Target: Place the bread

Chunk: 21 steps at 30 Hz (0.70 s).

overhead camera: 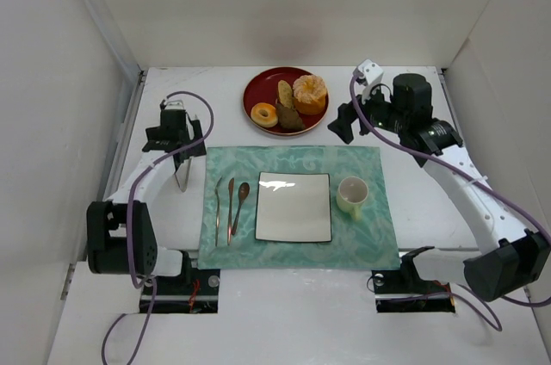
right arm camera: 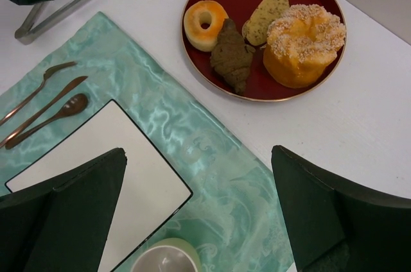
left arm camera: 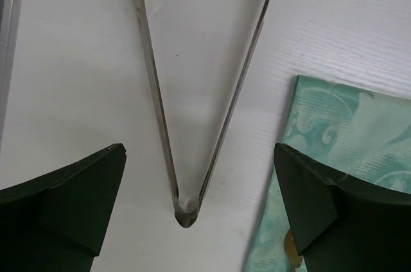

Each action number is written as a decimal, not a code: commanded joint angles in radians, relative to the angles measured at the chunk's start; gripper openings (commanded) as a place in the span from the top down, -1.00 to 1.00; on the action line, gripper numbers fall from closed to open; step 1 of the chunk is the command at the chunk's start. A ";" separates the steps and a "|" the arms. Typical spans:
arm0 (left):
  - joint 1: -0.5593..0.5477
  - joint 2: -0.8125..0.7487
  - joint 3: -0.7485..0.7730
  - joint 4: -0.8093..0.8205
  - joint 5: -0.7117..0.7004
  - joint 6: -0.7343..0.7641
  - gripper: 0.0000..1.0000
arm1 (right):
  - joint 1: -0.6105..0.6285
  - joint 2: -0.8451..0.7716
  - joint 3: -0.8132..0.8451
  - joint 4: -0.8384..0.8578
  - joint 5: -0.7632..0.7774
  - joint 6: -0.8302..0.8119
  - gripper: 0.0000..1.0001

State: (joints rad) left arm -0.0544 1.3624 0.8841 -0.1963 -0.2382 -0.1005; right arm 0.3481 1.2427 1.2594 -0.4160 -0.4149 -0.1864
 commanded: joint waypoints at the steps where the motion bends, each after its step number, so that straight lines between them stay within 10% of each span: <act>1: 0.019 0.023 0.042 0.001 -0.041 0.012 -1.00 | 0.003 -0.037 0.003 0.017 -0.032 -0.008 -1.00; 21: 0.060 0.196 0.072 0.031 0.050 0.050 -1.00 | 0.003 -0.046 0.003 0.017 -0.032 -0.008 -1.00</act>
State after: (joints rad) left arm 0.0021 1.5562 0.9073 -0.1833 -0.2073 -0.0673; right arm 0.3481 1.2236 1.2594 -0.4187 -0.4274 -0.1871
